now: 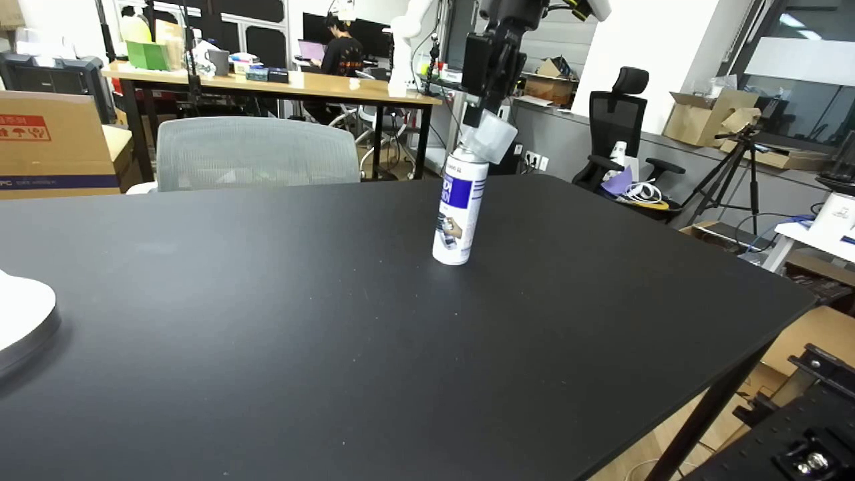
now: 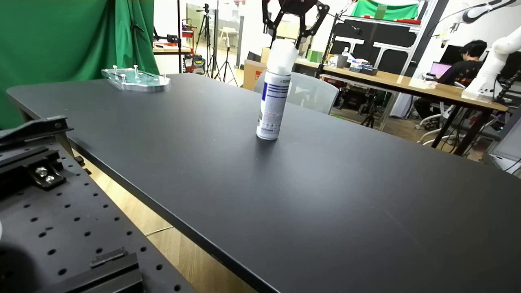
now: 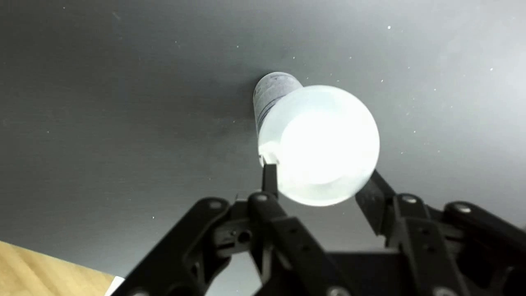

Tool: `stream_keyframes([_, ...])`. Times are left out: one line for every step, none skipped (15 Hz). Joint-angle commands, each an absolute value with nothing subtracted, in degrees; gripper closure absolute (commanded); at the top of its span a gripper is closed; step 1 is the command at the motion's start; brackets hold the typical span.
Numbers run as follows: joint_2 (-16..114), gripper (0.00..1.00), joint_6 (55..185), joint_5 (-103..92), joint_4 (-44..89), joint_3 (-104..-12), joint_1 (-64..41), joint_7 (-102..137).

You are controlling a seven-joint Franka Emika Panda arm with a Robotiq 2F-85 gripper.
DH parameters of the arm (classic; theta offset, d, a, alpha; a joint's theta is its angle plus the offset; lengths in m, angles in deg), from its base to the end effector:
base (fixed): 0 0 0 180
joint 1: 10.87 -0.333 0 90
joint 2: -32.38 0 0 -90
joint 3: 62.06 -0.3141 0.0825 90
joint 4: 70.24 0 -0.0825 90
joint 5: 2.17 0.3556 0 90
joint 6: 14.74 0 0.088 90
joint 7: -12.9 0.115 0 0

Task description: Remove the lid from the bottle and put it on the table

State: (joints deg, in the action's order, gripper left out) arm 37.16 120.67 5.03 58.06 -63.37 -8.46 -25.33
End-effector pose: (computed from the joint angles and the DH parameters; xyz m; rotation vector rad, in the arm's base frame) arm 0.5171 -0.0077 0.3453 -2.9474 -0.8478 -0.1061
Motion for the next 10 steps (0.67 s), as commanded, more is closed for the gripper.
stream_keyframes([34.32,0.73,115.79,0.03,57.65,-63.17,-9.49,-19.67])
stream_keyframes([33.71,0.73,114.8,-1.57,57.62,-63.2,-9.76,-18.02])
stream_keyframes([33.03,0.73,114.03,-3.13,57.7,-63.29,-10.07,-16.38])
stream_keyframes([32.5,0.73,113.23,-4.37,57.68,-63.42,-10.4,-15.11])
stream_keyframes([32.21,0.73,112.23,-5.46,57.54,-63.63,-10.82,-14.13])
stream_keyframes([32.1,0.73,111.34,-6.22,57.35,-63.83,-11.25,-13.48])
stream_keyframes([32.13,0.73,110.63,-6.88,57.19,-64.04,-11.68,-12.98])
stream_keyframes([32.51,0.73,110.27,-7.24,57.06,-64.36,-12.12,-12.66])
stream_keyframes([32.84,0.73,110.03,-7.36,57.0,-64.62,-12.5,-12.7])
stream_keyframes([33.46,0.73,110.14,-7.53,56.97,-64.95,-12.97,-12.38])
